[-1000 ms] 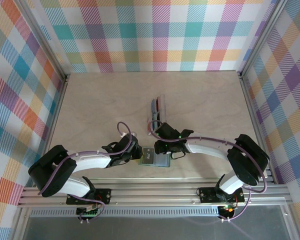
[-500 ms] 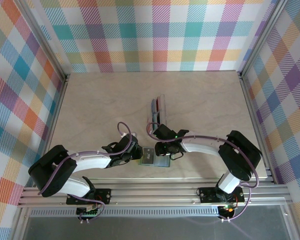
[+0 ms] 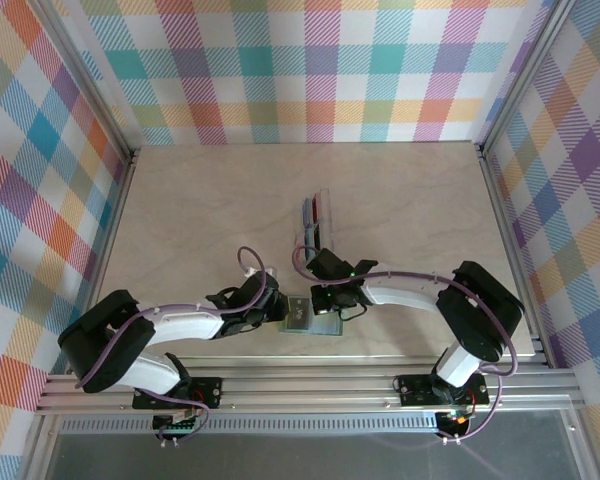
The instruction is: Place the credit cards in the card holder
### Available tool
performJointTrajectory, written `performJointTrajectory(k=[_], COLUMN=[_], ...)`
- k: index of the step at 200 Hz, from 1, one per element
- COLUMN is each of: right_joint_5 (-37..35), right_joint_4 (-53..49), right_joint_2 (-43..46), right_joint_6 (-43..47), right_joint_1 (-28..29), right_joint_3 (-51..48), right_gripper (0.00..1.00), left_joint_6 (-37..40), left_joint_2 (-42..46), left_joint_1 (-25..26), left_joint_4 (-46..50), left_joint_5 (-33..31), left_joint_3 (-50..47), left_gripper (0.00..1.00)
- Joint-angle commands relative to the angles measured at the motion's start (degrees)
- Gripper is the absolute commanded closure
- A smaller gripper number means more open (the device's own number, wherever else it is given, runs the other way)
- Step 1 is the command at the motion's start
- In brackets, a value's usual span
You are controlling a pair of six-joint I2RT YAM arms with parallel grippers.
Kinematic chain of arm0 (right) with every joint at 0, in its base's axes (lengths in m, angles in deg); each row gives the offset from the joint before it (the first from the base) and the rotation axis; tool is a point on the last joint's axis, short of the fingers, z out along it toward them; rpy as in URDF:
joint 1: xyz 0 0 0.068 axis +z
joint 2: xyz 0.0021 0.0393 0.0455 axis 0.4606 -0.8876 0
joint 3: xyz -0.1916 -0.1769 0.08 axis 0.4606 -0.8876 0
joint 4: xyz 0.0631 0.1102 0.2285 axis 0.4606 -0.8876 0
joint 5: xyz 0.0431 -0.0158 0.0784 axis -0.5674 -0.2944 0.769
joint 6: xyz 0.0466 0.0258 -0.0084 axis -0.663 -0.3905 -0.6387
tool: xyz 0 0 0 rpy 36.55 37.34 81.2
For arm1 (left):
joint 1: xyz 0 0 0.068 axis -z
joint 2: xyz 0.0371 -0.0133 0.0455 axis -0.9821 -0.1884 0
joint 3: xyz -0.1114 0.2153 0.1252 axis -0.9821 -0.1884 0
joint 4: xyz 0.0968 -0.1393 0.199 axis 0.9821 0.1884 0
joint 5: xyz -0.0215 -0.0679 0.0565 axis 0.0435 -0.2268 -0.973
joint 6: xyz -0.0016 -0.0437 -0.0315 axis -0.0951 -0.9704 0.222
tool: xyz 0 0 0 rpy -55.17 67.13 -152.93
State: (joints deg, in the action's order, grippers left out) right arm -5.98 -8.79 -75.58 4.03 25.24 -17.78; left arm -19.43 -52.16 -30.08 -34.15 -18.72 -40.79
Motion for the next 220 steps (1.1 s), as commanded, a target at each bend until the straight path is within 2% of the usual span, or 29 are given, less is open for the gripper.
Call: performJointTrajectory(k=[1,55,69,87,100,122,154,220], right_joint_5=[2.4,9.2,5.3,-0.8,-3.3,-6.3,-7.1,-7.1], right_joint_4=[0.1,2.5,0.3,-5.0,-7.7,-9.7,-9.4,-8.5], right_joint_2=[1.0,-3.1,-1.7,0.5,1.0,1.3,0.2,-1.3], right_joint_6=[1.4,1.5,1.7,1.8,1.6,1.0,0.4,-1.3], right_joint_1=[0.4,0.3,0.3,0.2,0.2,0.2,0.1,0.2], right_joint_3=[3.2,6.5,6.8,7.1,6.9,5.3,3.5,1.0], right_gripper=[1.0,1.0,1.0,0.82,0.75,0.69,0.65,0.65], left_joint_6=[-1.8,-3.4,-3.2,-2.9,-3.0,-3.0,-2.8,-2.6], left_joint_2=[-0.7,-0.4,-0.3,-0.3,-0.3,-0.4,-0.5,-1.3], left_joint_1=[2.4,3.1,3.2,3.2,3.1,3.1,3.2,3.2], left_joint_4=[3.9,3.6,4.5,4.4,4.5,4.0,4.0,3.8], left_joint_5=[2.6,1.7,1.5,1.7,1.6,1.7,1.8,2.0], left_joint_3=[-2.4,-2.7,-2.4,-2.3,-2.4,-2.4,-2.4,-1.9], left_gripper=[0.81,0.81,0.81,0.81,0.81,0.81,0.81,0.81])
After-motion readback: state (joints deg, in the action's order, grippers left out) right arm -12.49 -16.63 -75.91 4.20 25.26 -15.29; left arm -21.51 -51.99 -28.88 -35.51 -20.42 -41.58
